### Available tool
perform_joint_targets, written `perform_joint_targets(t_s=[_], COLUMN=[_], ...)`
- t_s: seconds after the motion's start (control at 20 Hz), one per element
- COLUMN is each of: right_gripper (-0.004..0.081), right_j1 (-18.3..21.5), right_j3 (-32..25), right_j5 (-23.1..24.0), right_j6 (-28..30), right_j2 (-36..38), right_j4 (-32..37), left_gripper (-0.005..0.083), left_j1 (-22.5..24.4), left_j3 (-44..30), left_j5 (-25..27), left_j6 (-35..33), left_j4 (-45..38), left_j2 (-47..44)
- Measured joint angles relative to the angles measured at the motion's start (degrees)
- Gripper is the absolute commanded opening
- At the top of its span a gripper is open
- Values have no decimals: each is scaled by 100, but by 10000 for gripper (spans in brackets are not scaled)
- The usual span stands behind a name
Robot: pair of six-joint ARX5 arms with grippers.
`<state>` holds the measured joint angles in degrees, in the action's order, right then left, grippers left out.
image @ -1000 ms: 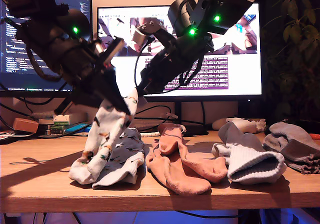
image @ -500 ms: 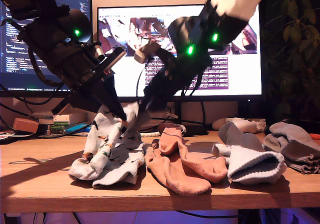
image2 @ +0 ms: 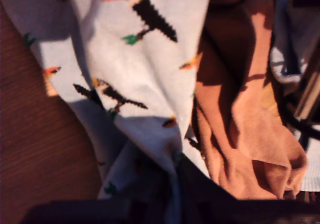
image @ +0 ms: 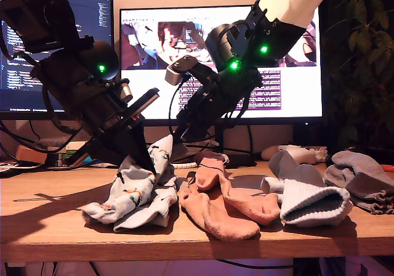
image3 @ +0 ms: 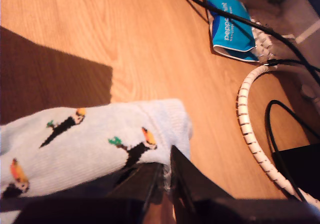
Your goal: Pair up the socks based on colour and pattern, by placing them on top of one another
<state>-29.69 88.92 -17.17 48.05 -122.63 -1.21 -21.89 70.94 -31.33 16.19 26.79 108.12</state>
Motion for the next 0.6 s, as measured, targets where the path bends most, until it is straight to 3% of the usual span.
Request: perform_joint_targets(t_s=[0.05, 0.15, 0.25, 0.45, 0.6], right_gripper=[276, 376, 376, 376, 376], right_j1=[-2, 0, -2, 0, 0], right_j3=[0, 0, 0, 0, 0], right_j5=[0, 0, 31, 278, 278], right_j6=[-44, -243, -306, -396, -516], right_j2=[0, 0, 0, 0, 0], right_j4=[-2, 11, 7, 28, -179], left_gripper=[85, 262, 360, 365, 489], left_j1=[-4, -24, -46, -52, -52], left_j3=[0, 0, 0, 0, 0], left_j5=[-4, -22, -105, -258, -411], left_j6=[2, 4, 24, 26, 26], left_j4=[15, 20, 20, 26, 39], left_j2=[0, 0, 0, 0, 0])
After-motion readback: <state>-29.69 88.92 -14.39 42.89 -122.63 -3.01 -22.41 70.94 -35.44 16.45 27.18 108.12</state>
